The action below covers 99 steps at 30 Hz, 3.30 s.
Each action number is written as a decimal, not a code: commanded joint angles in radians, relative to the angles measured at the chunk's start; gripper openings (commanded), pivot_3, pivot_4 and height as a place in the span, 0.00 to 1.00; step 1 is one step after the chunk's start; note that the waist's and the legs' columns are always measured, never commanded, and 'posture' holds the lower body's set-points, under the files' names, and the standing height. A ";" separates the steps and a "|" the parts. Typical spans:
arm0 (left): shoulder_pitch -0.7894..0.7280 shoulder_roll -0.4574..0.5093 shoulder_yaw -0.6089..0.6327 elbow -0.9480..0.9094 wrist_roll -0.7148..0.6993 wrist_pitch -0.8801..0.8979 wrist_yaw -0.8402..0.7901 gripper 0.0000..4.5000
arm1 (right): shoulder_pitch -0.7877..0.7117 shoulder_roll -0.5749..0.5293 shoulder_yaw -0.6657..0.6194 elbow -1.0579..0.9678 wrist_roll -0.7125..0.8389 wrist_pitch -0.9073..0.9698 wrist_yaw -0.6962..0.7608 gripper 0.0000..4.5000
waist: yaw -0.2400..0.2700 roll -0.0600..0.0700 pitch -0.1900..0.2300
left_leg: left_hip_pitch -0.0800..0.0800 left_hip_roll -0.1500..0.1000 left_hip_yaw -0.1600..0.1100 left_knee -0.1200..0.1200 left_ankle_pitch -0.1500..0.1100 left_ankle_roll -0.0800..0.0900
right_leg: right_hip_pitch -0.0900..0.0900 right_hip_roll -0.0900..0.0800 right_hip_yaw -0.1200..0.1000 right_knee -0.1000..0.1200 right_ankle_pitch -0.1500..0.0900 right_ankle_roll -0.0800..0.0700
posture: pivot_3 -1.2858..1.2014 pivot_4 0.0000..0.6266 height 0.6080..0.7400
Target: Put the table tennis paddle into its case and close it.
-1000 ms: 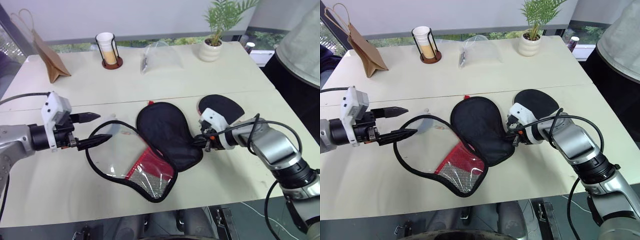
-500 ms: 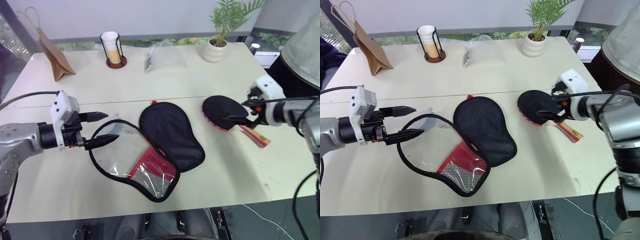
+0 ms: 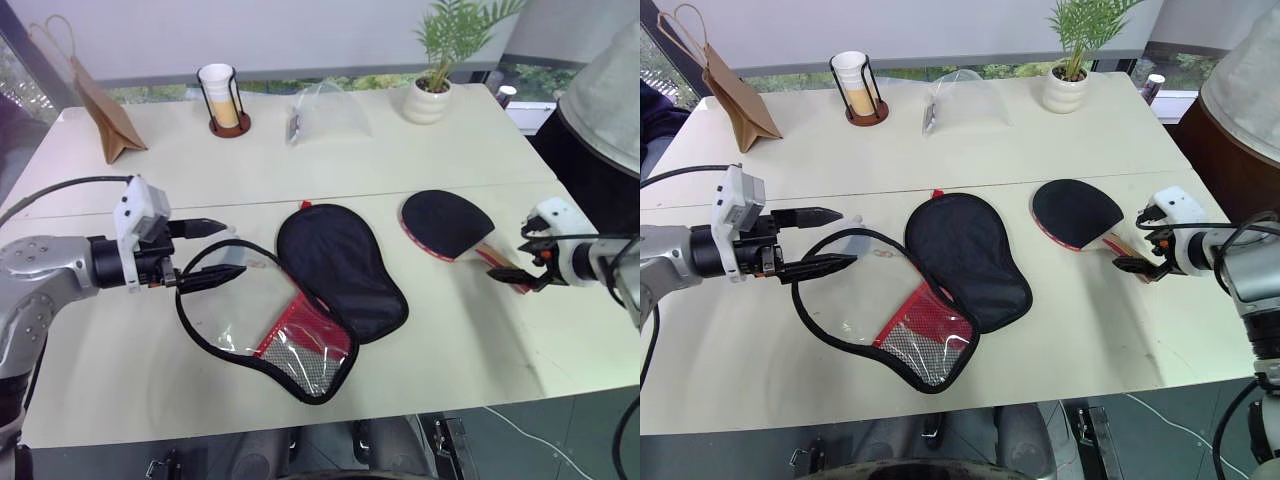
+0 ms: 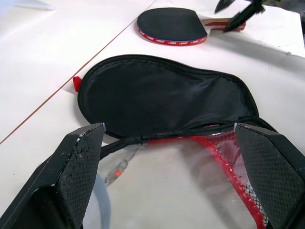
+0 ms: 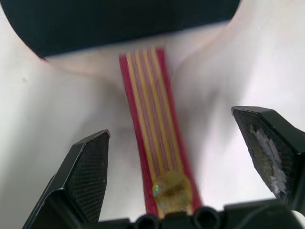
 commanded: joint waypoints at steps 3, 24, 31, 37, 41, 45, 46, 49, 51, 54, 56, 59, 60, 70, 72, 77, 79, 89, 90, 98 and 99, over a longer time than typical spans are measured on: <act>-0.004 0.002 0.014 -0.022 0.000 -0.011 0.002 1.00 | -0.048 0.019 0.011 0.065 -0.029 -0.040 0.015 0.49 | 0.001 0.000 0.000 | 0.000 0.000 0.000 0.000 0.000 0.000 | 0.000 0.000 0.000 0.000 0.000 0.000 | 0.52 0.24 0.95; -0.049 -0.032 -0.052 0.003 0.011 -0.021 -0.002 1.00 | -0.156 0.238 -0.064 -0.787 0.178 0.768 -0.206 0.18 | 0.008 0.001 0.002 | -0.001 0.000 -0.001 0.001 0.000 0.000 | 0.000 0.000 0.000 0.000 0.000 0.000 | 0.52 0.24 0.95; -0.051 -0.036 -0.051 -0.001 0.011 -0.016 -0.003 1.00 | -0.088 0.458 -0.048 -0.911 0.232 0.866 -0.397 0.18 | 0.006 0.001 0.002 | -0.001 -0.001 -0.002 0.001 0.000 0.000 | -0.001 0.000 0.000 0.001 0.000 0.000 | 0.52 0.24 0.95; -0.036 -0.030 -0.043 -0.009 0.011 -0.012 -0.004 1.00 | -0.055 0.543 -0.033 -0.928 0.314 0.866 -0.514 0.18 | 0.003 0.001 0.002 | -0.001 -0.001 -0.002 0.001 0.000 0.000 | -0.001 0.000 0.000 0.001 0.000 0.000 | 0.52 0.24 0.95; -0.028 -0.026 -0.033 -0.013 0.009 -0.009 -0.002 1.00 | -0.049 0.562 -0.010 -0.916 0.355 0.866 -0.571 0.18 | 0.003 0.001 0.002 | -0.001 -0.001 -0.002 0.001 0.000 0.000 | -0.001 0.001 0.000 0.001 0.000 0.000 | 0.52 0.24 0.95; -0.022 -0.024 -0.027 -0.018 0.008 -0.007 0.000 1.00 | -0.043 0.562 0.001 -0.905 0.395 0.866 -0.610 0.18 | 0.003 0.001 0.002 | -0.001 -0.001 -0.002 0.001 0.000 0.000 | -0.001 0.001 0.000 0.001 0.001 0.001 | 0.52 0.24 0.95; -0.020 -0.024 -0.025 -0.019 0.008 -0.007 0.001 1.00 | -0.042 0.563 0.006 -0.903 0.405 0.866 -0.619 0.18 | 0.003 0.001 0.002 | -0.001 -0.001 -0.002 0.001 0.000 0.000 | -0.001 0.001 0.000 0.001 0.001 0.001 | 0.52 0.24 0.95; -0.013 -0.023 -0.019 -0.023 0.008 -0.007 0.003 1.00 | -0.040 0.566 0.014 -0.894 0.426 0.866 -0.643 0.18 | 0.001 0.001 0.002 | -0.001 -0.001 -0.002 0.001 0.000 0.000 | -0.001 0.001 0.000 0.002 0.000 0.001 | 0.52 0.24 0.95; -0.008 -0.022 -0.014 -0.025 0.008 -0.008 0.005 1.00 | -0.044 0.566 0.017 -0.885 0.437 0.866 -0.656 0.18 | 0.000 0.001 0.002 | -0.001 -0.001 -0.002 0.001 0.000 0.000 | -0.001 0.003 0.000 0.001 0.001 0.001 | 0.52 0.24 0.95; 0.000 -0.022 -0.008 -0.029 0.008 -0.009 0.007 1.00 | -0.049 0.561 0.023 -0.876 0.450 0.866 -0.671 0.55 | 0.000 0.001 0.002 | -0.001 0.000 -0.002 0.001 0.000 0.000 | -0.001 0.003 0.000 0.001 0.000 0.001 | 0.52 0.24 0.95; 0.005 -0.021 -0.003 -0.032 0.007 -0.008 0.008 1.00 | -0.053 0.553 0.025 -0.876 0.458 0.866 -0.673 0.79 | 0.000 0.001 0.002 | -0.001 0.000 -0.002 0.001 0.000 0.000 | -0.001 0.003 0.000 0.001 0.000 0.001 | 0.52 0.24 0.95; 0.023 -0.013 0.017 -0.035 0.008 -0.008 0.006 1.00 | -0.085 0.513 0.011 -0.889 0.486 0.866 -0.630 0.99 | -0.001 0.001 0.002 | -0.001 0.000 -0.002 0.001 0.000 0.000 | -0.001 0.003 0.000 0.001 0.000 0.000 | 0.52 0.24 0.95; 0.029 -0.008 0.026 -0.032 0.009 -0.009 0.004 1.00 | -0.102 0.500 -0.001 -0.895 0.498 0.866 -0.604 0.99 | -0.002 0.001 0.002 | -0.001 0.000 -0.002 0.001 0.000 0.000 | -0.001 0.003 0.000 0.001 0.000 0.001 | 0.52 0.24 0.95; 0.129 0.196 0.175 0.220 0.145 -0.157 -0.191 1.00 | -0.191 0.219 -0.027 -0.833 0.558 0.523 -0.232 0.99 | -0.007 0.002 0.002 | 0.000 0.001 -0.002 0.000 0.000 0.001 | 0.000 0.003 -0.002 0.000 0.000 0.000 | 0.52 0.24 0.95; 0.153 0.218 0.184 0.276 0.175 -0.196 -0.229 1.00 | -0.199 0.201 0.007 -0.787 0.528 0.480 -0.214 0.99 | -0.012 0.002 0.002 | 0.000 0.001 -0.002 0.000 0.000 0.001 | -0.001 0.002 -0.002 0.000 0.000 0.000 | 0.52 0.24 0.95; 0.221 0.202 0.202 0.263 0.174 -0.199 -0.257 1.00 | -0.185 0.206 0.066 -0.739 0.470 0.423 -0.222 0.99 | -0.018 0.002 0.002 | -0.001 0.001 -0.002 -0.001 -0.001 0.001 | -0.001 -0.001 -0.001 -0.001 0.000 0.000 | 0.52 0.24 0.95; 0.264 0.195 0.206 0.245 0.185 -0.208 -0.262 1.00 | -0.182 0.210 0.064 -0.737 0.465 0.407 -0.219 0.99 | -0.018 0.002 0.002 | -0.001 0.001 -0.001 -0.001 -0.001 0.001 | -0.002 -0.001 -0.001 -0.001 0.000 0.000 | 0.52 0.24 0.95; 0.348 0.114 0.059 0.151 0.306 -0.326 -0.211 1.00 | -0.199 0.191 0.034 -0.711 0.443 0.372 -0.202 0.99 | -0.013 0.003 0.002 | -0.002 0.000 -0.002 -0.002 -0.001 0.000 | -0.002 -0.002 -0.001 -0.003 0.000 -0.001 | 0.52 0.24 0.95; 0.325 0.087 0.031 0.137 0.301 -0.317 -0.195 1.00 | -0.201 0.188 0.031 -0.707 0.440 0.369 -0.201 0.99 | -0.013 0.003 0.002 | -0.002 0.000 -0.002 -0.002 -0.002 0.001 | -0.002 -0.003 -0.001 -0.004 0.000 -0.001 | 0.52 0.24 0.95; 0.035 -0.169 -0.235 0.152 0.321 -0.281 -0.103 1.00 | -0.235 0.136 -0.007 -0.673 0.413 0.348 -0.183 0.99 | 0.006 0.002 0.002 | -0.002 0.000 -0.001 -0.001 -0.001 0.002 | 0.001 -0.001 -0.001 -0.007 0.002 0.001 | 0.52 0.24 0.95; -0.019 -0.203 -0.262 0.184 0.331 -0.283 -0.094 1.00 | -0.238 0.126 -0.017 -0.670 0.413 0.348 -0.181 0.99 | 0.009 0.002 0.002 | -0.002 0.000 -0.001 -0.001 -0.001 0.002 | 0.001 -0.001 -0.001 -0.006 0.002 0.002 | 0.52 0.24 0.95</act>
